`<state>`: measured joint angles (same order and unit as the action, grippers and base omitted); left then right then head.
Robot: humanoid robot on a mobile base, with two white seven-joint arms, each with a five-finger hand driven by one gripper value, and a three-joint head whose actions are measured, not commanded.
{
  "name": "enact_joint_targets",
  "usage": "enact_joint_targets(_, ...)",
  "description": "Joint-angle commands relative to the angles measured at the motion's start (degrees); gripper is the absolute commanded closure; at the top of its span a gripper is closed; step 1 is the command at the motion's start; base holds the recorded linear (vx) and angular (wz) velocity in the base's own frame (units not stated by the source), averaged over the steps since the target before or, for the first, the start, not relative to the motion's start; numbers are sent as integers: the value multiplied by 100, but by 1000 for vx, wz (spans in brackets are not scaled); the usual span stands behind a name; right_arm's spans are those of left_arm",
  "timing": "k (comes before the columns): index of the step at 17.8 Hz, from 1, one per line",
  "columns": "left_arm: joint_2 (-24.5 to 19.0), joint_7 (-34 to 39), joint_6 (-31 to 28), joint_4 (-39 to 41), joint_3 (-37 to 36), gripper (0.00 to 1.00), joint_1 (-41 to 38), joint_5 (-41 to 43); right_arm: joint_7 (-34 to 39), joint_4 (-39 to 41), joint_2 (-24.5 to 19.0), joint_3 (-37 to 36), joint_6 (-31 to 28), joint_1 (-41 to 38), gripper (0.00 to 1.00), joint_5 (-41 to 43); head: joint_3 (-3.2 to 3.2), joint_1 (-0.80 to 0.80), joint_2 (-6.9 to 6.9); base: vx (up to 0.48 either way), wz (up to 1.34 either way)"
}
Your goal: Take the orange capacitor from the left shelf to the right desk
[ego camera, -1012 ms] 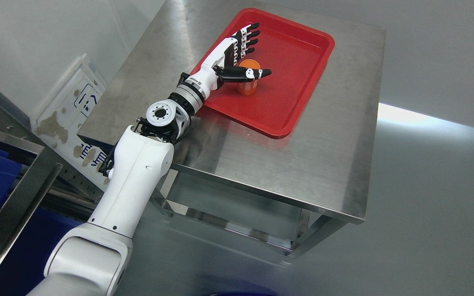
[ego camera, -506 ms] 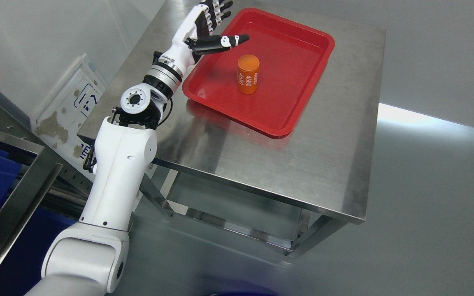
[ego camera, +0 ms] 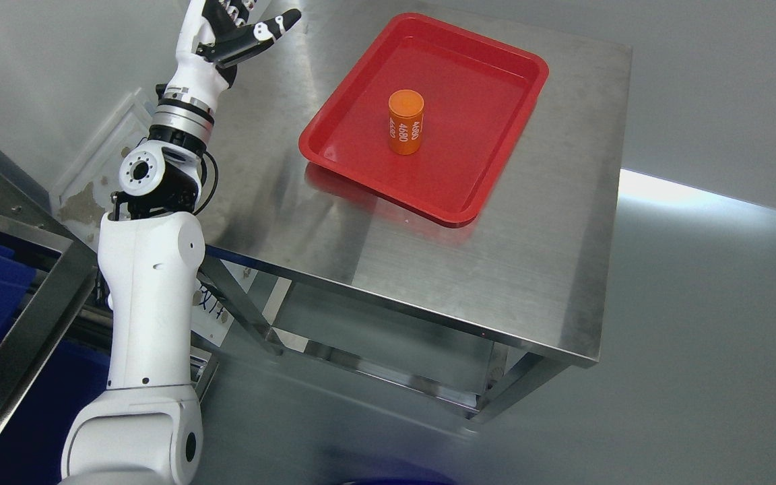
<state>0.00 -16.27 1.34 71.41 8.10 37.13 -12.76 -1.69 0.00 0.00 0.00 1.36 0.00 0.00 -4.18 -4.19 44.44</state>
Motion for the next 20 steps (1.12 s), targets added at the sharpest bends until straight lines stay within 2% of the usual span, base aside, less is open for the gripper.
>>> enact_joint_targets(1,-100,203,233,-11,1185,0,-356,19,2,100,100,-70,5,-114,0,-26,0,0,0,0,0)
enact_joint_targets(3,-100,273,699,-258,1176,0,-408,45,2,100,100,-70,4,-114,0,-18,0,0,0,0,0)
enact_joint_targets(5,-100,396,823,-618,1185,0,-443,54,2,100,100,-70,-4,-114,0,-26,0,0,0,0,0)
enact_joint_targets(7,-100,440,955,-646,1142,0,-741,150,2,100,100,-62,4,-114,0,-18,0,0,0,0,0)
enact_joint_targets(10,-100,423,903,-576,1097,0,-1032,274,2,100,100,-70,-4,-114,0,-26,0,0,0,0,0)
enact_joint_targets(20,-100,431,753,-496,1071,0,-927,282,2,100,100,-70,-4,-114,0,-26,0,0,0,0,0)
